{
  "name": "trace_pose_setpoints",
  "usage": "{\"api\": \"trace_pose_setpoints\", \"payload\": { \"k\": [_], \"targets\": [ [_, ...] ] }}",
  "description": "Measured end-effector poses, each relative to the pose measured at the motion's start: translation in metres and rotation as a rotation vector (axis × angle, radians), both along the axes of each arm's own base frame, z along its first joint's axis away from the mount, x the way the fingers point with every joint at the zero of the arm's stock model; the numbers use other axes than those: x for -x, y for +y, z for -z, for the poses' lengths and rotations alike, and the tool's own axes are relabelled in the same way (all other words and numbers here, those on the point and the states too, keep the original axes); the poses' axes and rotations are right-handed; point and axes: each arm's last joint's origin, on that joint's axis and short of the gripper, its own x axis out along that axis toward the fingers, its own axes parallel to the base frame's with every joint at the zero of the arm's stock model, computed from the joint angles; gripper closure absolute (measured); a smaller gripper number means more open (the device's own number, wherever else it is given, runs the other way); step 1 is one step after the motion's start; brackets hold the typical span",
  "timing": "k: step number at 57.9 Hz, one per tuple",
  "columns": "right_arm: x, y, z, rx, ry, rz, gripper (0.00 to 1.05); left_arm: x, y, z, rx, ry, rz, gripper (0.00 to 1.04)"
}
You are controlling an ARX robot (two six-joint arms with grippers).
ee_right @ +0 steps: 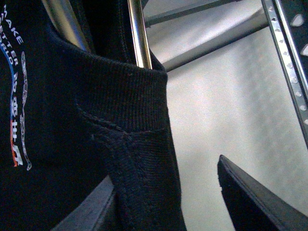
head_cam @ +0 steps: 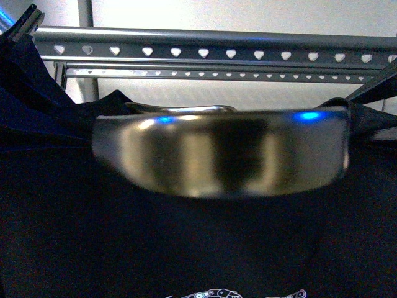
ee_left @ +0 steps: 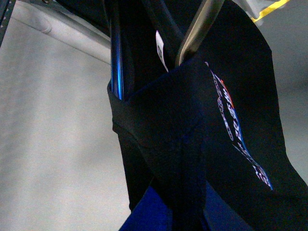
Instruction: Hang clothes on hanger
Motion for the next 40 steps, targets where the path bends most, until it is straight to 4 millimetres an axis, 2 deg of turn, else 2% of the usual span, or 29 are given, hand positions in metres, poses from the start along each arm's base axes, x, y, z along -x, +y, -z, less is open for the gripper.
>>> {"api": "trace_pose_setpoints", "payload": {
  "k": [12, 18, 25, 30, 40],
  "targets": [
    [-0.001, 0.004, 0.016, -0.014, 0.033, 0.004, 0.89, 0.000, 0.000, 0.000, 0.002, 0.005, -0.004, 1.01],
    [0.001, 0.003, 0.025, -0.007, 0.041, 0.001, 1.00, 0.000, 0.000, 0.000, 0.004, 0.006, -0.005, 0.98],
    [0.001, -0.001, 0.038, -0.007, 0.083, 0.013, 1.01, 0.001, 0.000, -0.001, 0.013, 0.002, 0.006, 0.80],
    [-0.001, -0.008, 0.054, 0.000, 0.148, 0.057, 1.01, 0.002, 0.000, -0.003, 0.018, -0.004, 0.012, 0.60],
    [-0.008, -0.020, 0.077, -0.005, 0.207, 0.123, 1.01, 0.002, 0.000, -0.002, 0.027, -0.007, -0.028, 0.35]
  ]
}}
